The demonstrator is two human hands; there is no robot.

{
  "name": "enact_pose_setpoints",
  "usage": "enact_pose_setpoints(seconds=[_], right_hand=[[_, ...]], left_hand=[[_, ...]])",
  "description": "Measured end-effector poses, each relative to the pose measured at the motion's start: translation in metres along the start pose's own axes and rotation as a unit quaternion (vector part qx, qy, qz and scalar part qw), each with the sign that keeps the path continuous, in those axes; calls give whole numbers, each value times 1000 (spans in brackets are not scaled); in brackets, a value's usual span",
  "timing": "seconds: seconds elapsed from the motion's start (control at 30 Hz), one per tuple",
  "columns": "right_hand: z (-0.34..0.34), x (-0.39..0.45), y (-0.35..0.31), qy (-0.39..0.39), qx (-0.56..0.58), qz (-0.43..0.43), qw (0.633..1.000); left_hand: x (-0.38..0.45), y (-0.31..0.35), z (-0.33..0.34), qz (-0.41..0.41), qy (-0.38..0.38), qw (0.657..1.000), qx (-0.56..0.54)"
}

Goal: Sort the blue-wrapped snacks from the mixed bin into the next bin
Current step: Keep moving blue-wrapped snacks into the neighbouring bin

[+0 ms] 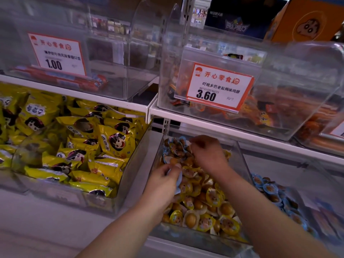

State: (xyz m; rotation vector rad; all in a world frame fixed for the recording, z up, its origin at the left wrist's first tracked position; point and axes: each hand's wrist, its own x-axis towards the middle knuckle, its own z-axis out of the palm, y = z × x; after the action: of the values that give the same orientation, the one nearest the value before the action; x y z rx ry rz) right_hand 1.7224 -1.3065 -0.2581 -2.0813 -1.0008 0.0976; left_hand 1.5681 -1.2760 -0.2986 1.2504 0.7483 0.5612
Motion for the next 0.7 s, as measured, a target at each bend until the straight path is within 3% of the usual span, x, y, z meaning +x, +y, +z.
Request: enact_pose_setpoints(seconds=[0.13,0.2,0.33,0.57,0.7], right_hand=[[26,46,17,-181,-179,-86,963],[39,53,22,-218,-213,-97,947],[43,60,27,-200,-202,-118,951],[14,40,31,-115,-16,-106,988],[-9,16,28,-45,24,-112,992]], left_hand=[[1,-1,-3,-8,4,1000,-24],[3,1,-3,-13,2,999,-35],[6,1,-2,-16,6,999,-51],[7,2,1,-16,11,997,-69],[4,5,3,-3,23,997,-74]])
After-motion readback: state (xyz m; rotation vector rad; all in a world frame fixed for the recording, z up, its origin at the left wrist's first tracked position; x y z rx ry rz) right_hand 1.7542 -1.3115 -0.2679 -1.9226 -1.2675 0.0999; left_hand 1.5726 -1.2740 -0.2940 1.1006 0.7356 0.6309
